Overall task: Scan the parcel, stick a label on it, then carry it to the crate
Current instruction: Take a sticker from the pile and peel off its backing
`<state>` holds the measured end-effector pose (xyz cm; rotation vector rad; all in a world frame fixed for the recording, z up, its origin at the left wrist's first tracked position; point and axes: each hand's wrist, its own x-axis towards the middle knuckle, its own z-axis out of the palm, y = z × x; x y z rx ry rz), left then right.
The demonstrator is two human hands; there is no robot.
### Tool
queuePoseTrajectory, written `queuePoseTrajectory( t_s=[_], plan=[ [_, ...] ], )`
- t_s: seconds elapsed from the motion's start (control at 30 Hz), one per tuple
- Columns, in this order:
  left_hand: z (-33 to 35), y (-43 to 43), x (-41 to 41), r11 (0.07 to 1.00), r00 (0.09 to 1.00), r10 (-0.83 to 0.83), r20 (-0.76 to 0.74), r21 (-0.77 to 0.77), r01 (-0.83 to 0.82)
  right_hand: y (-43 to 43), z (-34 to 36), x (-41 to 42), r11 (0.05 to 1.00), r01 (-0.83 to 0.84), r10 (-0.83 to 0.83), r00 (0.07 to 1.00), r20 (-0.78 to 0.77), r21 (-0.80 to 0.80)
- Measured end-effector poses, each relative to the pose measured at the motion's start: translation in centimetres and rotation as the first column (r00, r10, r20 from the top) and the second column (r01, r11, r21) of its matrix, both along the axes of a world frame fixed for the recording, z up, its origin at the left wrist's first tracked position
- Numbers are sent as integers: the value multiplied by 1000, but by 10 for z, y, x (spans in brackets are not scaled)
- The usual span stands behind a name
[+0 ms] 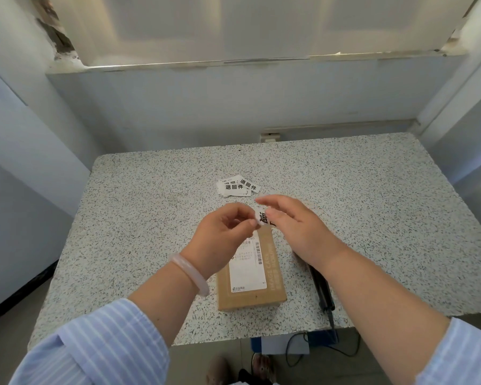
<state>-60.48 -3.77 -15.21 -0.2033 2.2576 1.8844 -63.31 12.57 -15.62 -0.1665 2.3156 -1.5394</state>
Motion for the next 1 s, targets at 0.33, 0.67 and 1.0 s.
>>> queuePoseTrajectory(
  t_s=[0.33, 0.67, 1.0],
  plan=[
    [-4, -2, -3, 997, 998, 68, 18, -48, -67, 3, 10, -5, 999, -30, 32, 997, -75, 28],
    [1, -5, -4, 997, 998, 56, -3, -45, -56, 5, 10, -5, 997, -39, 45, 996, -80, 70],
    [0, -9, -6, 995, 993, -27, 112, 98, 16, 8, 15, -6, 1000, 20, -20, 1000, -1, -23]
  ],
)
